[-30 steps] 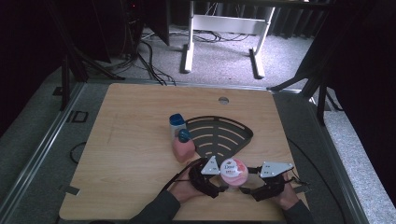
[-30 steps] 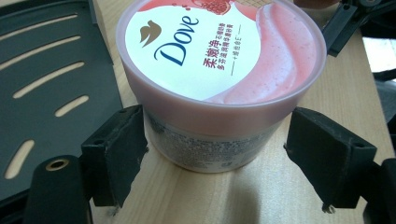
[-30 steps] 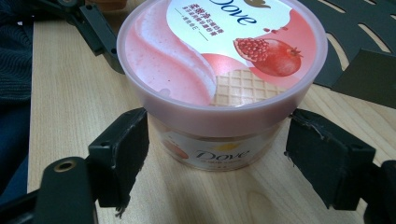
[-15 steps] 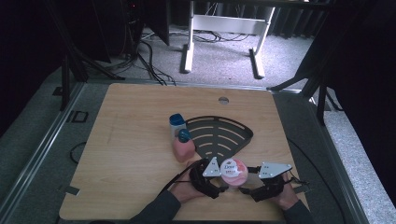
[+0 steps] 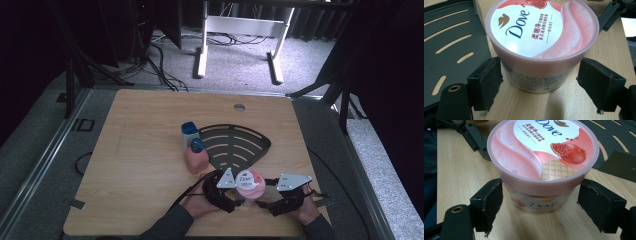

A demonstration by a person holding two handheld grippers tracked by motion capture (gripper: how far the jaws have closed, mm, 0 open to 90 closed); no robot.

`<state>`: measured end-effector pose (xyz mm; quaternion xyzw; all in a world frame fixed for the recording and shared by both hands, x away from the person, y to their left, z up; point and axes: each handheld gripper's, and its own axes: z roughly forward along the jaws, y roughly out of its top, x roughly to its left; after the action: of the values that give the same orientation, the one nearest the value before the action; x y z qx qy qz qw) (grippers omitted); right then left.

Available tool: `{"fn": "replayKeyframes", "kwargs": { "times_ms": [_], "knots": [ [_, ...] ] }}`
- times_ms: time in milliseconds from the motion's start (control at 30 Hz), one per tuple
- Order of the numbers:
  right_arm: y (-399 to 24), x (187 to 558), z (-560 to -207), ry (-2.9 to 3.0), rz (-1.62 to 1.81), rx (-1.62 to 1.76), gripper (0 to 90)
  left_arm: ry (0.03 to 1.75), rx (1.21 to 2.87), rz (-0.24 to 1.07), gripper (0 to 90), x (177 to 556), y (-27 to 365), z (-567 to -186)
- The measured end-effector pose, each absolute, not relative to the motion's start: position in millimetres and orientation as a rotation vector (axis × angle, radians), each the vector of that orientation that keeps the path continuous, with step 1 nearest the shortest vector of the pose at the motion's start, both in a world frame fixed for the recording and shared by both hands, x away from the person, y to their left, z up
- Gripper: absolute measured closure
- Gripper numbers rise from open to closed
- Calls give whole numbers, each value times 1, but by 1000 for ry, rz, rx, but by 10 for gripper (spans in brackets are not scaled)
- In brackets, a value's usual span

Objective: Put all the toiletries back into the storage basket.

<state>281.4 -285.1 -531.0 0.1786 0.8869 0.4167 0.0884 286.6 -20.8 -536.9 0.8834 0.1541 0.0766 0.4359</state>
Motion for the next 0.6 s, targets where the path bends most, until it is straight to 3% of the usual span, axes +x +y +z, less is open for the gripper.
{"fn": "replayKeyframes", "kwargs": {
  "times_ms": [600],
  "knots": [
    [-284,283,-521,2625,1245,538,189,387,2221,218,198,288,-24,-523]
  ]
}}
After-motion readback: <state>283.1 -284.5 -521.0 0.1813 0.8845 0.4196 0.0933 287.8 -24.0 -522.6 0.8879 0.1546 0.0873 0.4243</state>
